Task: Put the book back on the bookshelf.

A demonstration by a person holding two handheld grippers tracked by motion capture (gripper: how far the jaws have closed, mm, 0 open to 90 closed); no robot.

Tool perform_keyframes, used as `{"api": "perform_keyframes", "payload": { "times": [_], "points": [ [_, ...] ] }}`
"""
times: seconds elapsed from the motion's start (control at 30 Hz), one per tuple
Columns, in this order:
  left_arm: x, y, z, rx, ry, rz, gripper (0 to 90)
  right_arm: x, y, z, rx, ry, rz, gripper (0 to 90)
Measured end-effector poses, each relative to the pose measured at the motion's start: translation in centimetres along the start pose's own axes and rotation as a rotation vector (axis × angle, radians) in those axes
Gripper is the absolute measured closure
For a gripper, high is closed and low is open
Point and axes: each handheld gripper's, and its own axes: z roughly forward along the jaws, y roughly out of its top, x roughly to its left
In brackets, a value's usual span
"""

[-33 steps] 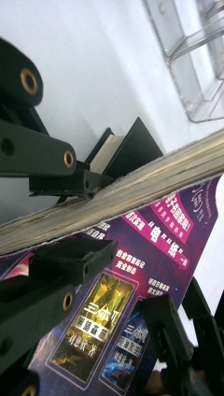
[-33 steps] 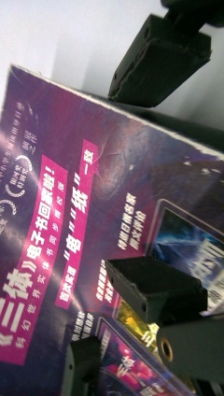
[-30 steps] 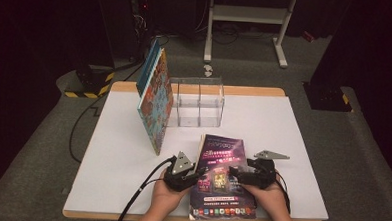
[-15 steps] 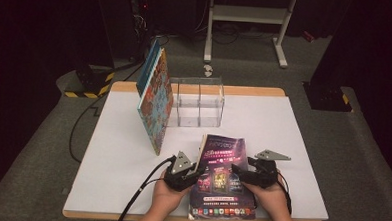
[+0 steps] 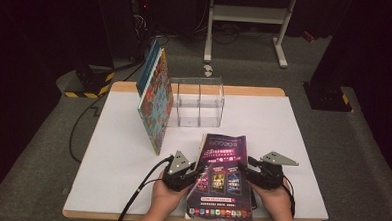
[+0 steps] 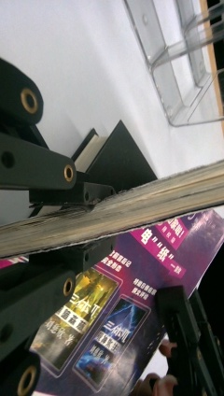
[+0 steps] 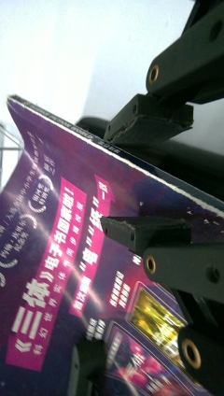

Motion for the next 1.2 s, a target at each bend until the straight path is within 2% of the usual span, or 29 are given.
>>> {"api": "perform_keyframes", "payload": {
  "times": [0.07, 0.17, 0.3, 0.47, 0.7, 0.8, 1.2],
  "points": [
    [0.4, 0.2, -0.2, -0.016, 0.011, -0.009, 79.5, 0.3, -0.2, 0.1, 0.014, 0.018, 0.000, 48.3],
    [0.8, 0.3, -0.4, -0.016, 0.020, -0.007, 81.3, 1.0, -0.4, 0.4, 0.035, 0.037, 0.002, 47.6],
    [0.9, 0.5, -0.7, -0.023, 0.019, -0.015, 81.5, 1.4, 0.0, 0.2, 0.014, 0.032, -0.009, 54.2],
    [1.1, 0.8, -1.2, -0.026, 0.024, -0.015, 81.7, 1.7, 0.3, 0.4, 0.012, 0.039, -0.009, 58.3],
    [1.8, 1.7, -2.6, -0.075, 0.043, -0.023, 82.5, 3.3, 1.9, 0.7, -0.017, 0.059, -0.033, 65.5],
    [2.3, 2.1, -3.2, -0.089, 0.053, -0.019, 82.6, 4.2, 2.5, 1.0, -0.025, 0.059, -0.050, 66.0],
    [4.2, 3.2, -5.5, -0.138, 0.089, -0.041, 82.7, 7.1, 4.4, 2.9, -0.038, 0.075, -0.095, 68.5]
  ]
}}
